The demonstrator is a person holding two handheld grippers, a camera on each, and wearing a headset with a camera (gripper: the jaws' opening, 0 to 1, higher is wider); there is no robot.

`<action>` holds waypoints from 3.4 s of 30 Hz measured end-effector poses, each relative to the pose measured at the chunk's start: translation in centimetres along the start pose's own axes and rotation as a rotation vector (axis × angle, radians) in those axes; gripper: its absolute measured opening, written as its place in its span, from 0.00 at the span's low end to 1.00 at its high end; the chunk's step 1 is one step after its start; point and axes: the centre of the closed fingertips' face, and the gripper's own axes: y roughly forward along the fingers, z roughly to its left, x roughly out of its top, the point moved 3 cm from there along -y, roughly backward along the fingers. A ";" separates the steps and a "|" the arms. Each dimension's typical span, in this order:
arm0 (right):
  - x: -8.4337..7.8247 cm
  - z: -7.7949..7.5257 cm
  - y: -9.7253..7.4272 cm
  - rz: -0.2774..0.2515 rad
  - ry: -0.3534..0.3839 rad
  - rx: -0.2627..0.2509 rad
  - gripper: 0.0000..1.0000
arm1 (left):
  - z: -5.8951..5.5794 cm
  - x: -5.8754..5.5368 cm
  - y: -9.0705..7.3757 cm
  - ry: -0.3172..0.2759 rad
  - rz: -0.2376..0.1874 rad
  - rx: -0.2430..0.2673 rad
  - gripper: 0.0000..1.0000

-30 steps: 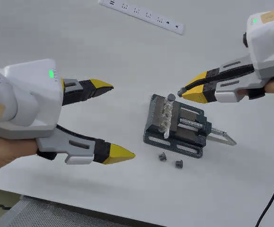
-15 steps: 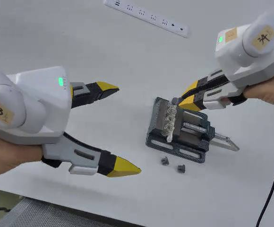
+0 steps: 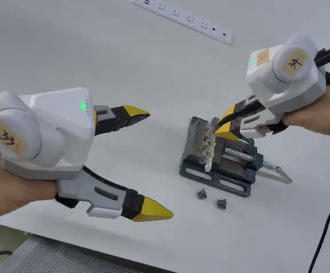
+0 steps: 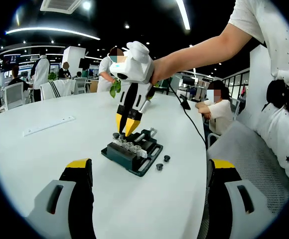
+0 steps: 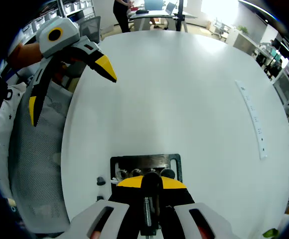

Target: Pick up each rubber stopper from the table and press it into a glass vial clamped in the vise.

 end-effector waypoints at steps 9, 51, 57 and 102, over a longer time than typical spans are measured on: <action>-0.1 -0.1 0.2 0.008 0.000 0.004 0.06 | -0.1 -0.2 0.1 -0.007 -0.001 -0.007 0.96; 0.4 0.5 0.8 0.084 -0.077 -0.039 0.07 | -0.4 -0.2 0.5 -0.024 -0.009 -0.018 0.94; 0.4 0.5 0.8 0.074 -0.069 -0.039 0.08 | -0.3 -0.2 0.5 -0.029 -0.011 -0.015 0.93; 0.2 0.4 0.3 0.013 -0.029 -0.013 0.01 | -0.5 -0.3 0.6 -0.054 -0.016 -0.022 0.90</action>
